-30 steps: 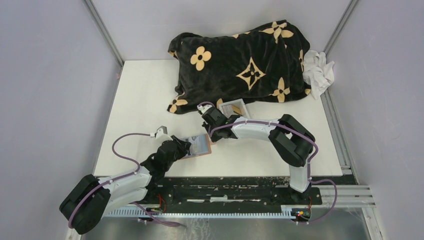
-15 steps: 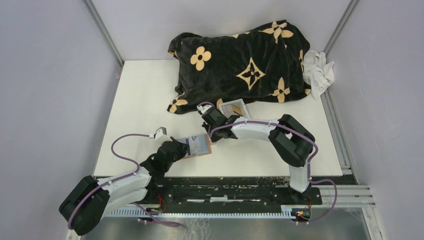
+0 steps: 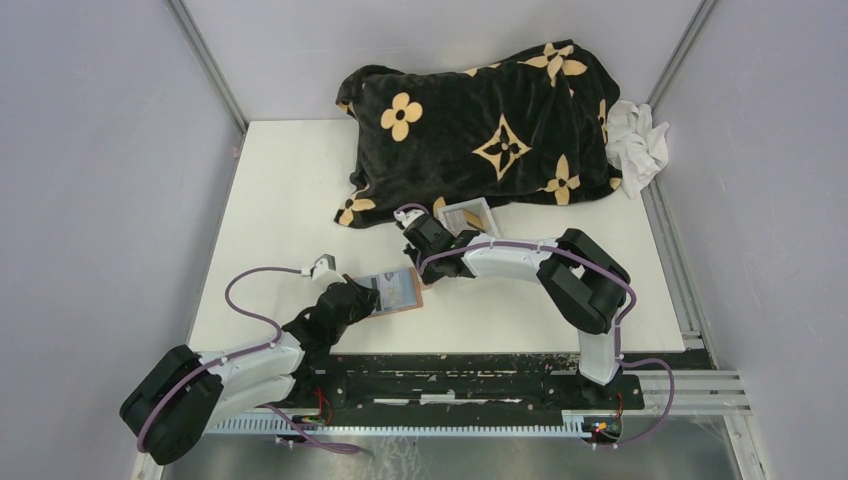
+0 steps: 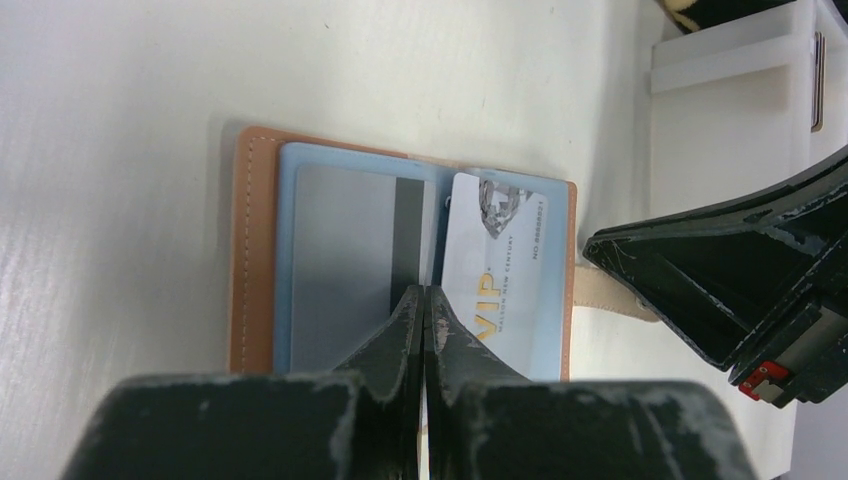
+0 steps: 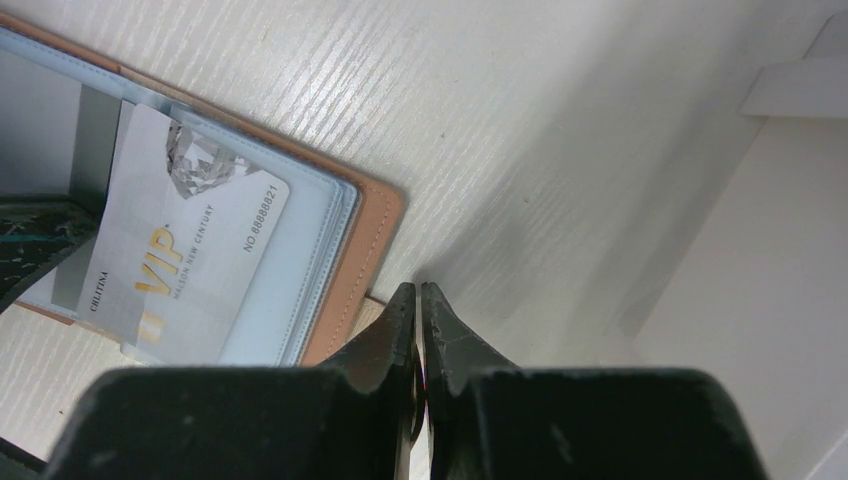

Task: Put the credit cards into the card holder
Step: Insert the credit card into the card holder.

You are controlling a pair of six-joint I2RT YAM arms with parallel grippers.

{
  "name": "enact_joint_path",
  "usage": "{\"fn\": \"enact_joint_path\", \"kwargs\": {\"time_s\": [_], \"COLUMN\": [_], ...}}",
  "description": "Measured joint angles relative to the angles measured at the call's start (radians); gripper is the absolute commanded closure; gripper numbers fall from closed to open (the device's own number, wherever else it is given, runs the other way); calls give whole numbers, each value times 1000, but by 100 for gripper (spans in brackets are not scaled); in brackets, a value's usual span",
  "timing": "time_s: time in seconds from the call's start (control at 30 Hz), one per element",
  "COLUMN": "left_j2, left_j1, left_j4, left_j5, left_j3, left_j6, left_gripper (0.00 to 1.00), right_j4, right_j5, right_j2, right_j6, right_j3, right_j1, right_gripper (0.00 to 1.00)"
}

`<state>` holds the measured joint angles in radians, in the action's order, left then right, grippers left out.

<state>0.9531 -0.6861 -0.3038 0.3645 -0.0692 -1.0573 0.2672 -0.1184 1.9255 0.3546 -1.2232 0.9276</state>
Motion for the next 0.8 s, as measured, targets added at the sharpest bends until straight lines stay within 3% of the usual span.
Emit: {"fn": "enact_joint_path", "kwargs": {"time_s": [0.8], "left_j2": [67], "left_j1": [-75], "left_j4": [-42], "left_j5": [6], "left_j3": [-13], "left_j6": [0], "left_gripper": [97], "right_j4": [0], "right_j5": [0], "right_j2": [0], "right_j6": [0], "right_j3": [0], "right_j1": [3], "right_gripper": [91]}}
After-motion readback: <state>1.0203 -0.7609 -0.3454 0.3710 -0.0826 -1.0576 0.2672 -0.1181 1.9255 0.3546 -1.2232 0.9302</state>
